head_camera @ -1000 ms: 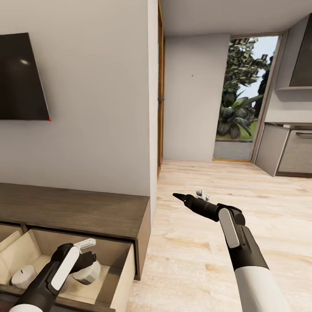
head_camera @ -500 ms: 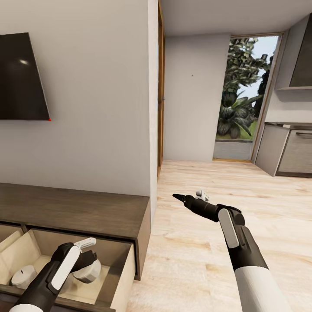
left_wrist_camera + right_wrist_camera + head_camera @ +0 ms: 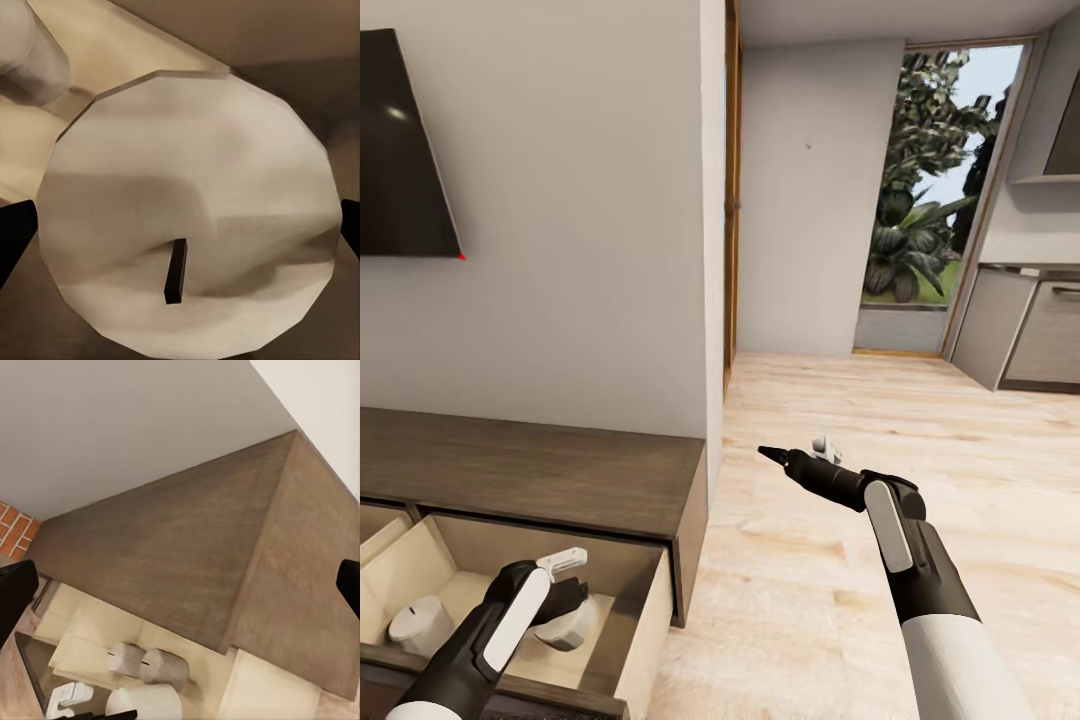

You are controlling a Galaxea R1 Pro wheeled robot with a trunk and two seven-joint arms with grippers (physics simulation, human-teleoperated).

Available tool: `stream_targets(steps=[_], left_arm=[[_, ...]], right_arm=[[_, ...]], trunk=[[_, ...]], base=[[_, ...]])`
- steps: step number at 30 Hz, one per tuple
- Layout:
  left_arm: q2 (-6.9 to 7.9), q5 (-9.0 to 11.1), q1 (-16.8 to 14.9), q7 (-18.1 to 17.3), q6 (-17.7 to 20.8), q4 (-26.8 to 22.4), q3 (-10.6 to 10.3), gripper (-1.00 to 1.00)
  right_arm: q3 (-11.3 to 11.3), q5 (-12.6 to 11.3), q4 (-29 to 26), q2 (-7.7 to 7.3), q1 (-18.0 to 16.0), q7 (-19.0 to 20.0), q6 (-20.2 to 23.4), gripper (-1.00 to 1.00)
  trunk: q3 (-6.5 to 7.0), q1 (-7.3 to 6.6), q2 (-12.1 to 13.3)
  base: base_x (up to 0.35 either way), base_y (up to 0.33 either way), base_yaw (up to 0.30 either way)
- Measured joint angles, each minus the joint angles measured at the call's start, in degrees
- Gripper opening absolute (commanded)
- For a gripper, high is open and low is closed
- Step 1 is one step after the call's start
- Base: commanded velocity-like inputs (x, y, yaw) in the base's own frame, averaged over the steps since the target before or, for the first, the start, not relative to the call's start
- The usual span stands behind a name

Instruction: Place each of the two pumpkins and all three candles from the living room inside a cabinet in the living room (use any cabinet), then make sure every cabinet is closed, and position the cauldron so it is next to a table in the living room.

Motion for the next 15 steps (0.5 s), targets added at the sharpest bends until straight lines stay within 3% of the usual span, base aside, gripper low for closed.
stream_targets(steps=[15], left_arm=[[-0.06, 0.0, 0.0, 0.0, -0.8, -0.2, -0.1, -1.0]], right_arm=[[0.0, 0.0, 0.0, 0.0, 0.0, 0.1, -0.1, 1.0]], trunk=[[-3.33, 0.39, -0.2]], base=[[0.0, 0.0, 0.0]])
